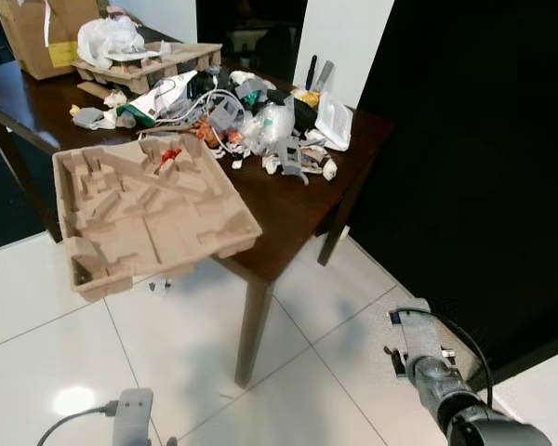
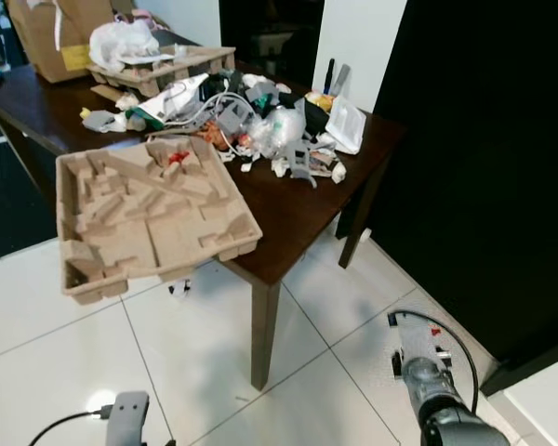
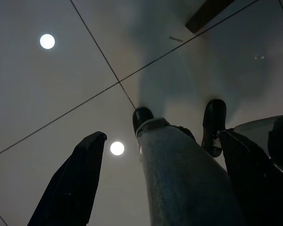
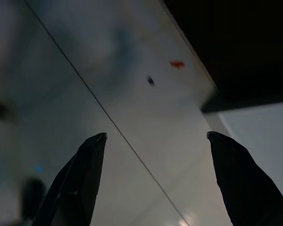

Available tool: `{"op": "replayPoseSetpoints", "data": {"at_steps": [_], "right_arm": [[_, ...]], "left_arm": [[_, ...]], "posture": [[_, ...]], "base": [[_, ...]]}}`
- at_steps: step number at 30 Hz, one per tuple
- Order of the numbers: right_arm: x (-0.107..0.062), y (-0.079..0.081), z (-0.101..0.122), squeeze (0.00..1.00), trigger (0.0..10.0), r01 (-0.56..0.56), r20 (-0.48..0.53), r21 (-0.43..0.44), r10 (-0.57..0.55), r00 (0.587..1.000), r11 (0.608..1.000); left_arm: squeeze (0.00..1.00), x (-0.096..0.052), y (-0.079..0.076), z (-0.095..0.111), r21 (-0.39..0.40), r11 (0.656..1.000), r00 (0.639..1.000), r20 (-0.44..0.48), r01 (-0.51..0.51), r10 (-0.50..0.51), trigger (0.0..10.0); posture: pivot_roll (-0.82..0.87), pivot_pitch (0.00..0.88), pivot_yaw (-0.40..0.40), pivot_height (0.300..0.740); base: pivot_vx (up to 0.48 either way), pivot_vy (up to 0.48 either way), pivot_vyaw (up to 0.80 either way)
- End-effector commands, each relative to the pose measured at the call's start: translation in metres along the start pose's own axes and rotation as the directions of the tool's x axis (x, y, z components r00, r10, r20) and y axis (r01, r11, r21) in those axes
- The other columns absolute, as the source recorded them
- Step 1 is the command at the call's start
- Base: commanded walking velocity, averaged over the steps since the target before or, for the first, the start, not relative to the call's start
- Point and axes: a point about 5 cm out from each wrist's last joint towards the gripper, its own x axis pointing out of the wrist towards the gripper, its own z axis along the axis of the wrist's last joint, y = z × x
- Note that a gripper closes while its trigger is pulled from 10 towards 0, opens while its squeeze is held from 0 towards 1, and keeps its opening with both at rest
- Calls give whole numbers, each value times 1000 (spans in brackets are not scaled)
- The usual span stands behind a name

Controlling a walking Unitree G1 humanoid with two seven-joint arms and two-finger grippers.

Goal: Picking trash to rubbish bin

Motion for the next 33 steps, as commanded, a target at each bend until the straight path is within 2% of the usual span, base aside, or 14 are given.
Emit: {"op": "replayPoseSetpoints", "data": {"at_steps": [1, 2, 4, 8, 9, 10, 12, 18, 25, 26, 31, 33], "right_arm": [[1, 7, 21, 0, 10000, -57, 87, 65, 51, 995, 996], [1, 7, 21, 0, 10000, -57, 87, 65, 51, 995, 996], [1, 15, 39, 0, 10000, -114, 149, 101, 99, 984, 988], [0, 22, 56, 0, 10000, -178, 212, 145, 145, 966, 973], [0, 25, 63, 0, 10000, -198, 236, 153, 159, 959, 968], [-3, 32, 83, 0, 10000, -261, 313, 169, 199, 929, 950], [-3, 32, 83, 0, 10000, -261, 313, 169, 199, 929, 950], [-9, 38, 118, 0, 10000, -350, 440, 179, 243, 865, 920], [-14, 39, 139, 0, 10000, -387, 512, 178, 251, 821, 905], [-17, 41, 147, 0, 10000, -412, 544, 174, 262, 797, 894], [-21, 45, 157, 0, 10000, -461, 586, 165, 289, 757, 872], [-21, 45, 157, 0, 10000, -461, 586, 165, 289, 757, 872]], "left_arm": [[0, -1, -2, -6, -18, 1000, 1000, -12, 4, -5, 10000], [0, -1, -2, -6, -18, 1000, 1000, -12, 4, -5, 10000], [0, -1, -2, -7, -13, 1000, 1000, -14, 3, -3, 10000], [0, -1, -1, -7, -6, 1000, 1000, -15, 5, -5, 10000], [0, -1, -1, -6, -4, 1000, 1000, -16, 6, -6, 10000], [0, -2, 0, -7, -2, 1000, 1000, -18, 6, -6, 10000], [0, -2, 0, -7, -2, 1000, 1000, -18, 6, -6, 10000], [0, -2, 2, -8, -12, 1000, 1000, -28, -7, 7, 10000], [0, -3, 4, -9, -3, 1000, 999, -40, -11, 11, 10000], [0, -3, 5, -9, 5, 1000, 999, -42, -9, 10, 10000], [0, -3, 5, -9, 18, 1000, 999, -40, -3, 3, 10000], [0, -3, 5, -9, 18, 1000, 999, -40, -3, 3, 10000]], "posture": [[160, 75, -79, 740], [160, 75, -79, 740], [165, 75, -79, 740], [166, 75, -79, 740], [166, 75, -78, 740], [165, 73, -74, 740], [165, 73, -74, 740], [165, 71, -67, 740], [161, 73, -62, 740], [161, 73, -62, 740], [160, 70, -60, 740], [160, 70, -60, 740]], "base": [[0, 0, 0], [0, 0, 0], [0, 0, 0], [0, -91, 0], [0, -431, 0], [0, -480, 0], [0, -480, 0], [0, -80, 0], [0, 0, 0], [0, 0, 0], [108, 0, 0], [289, 0, 0]]}}
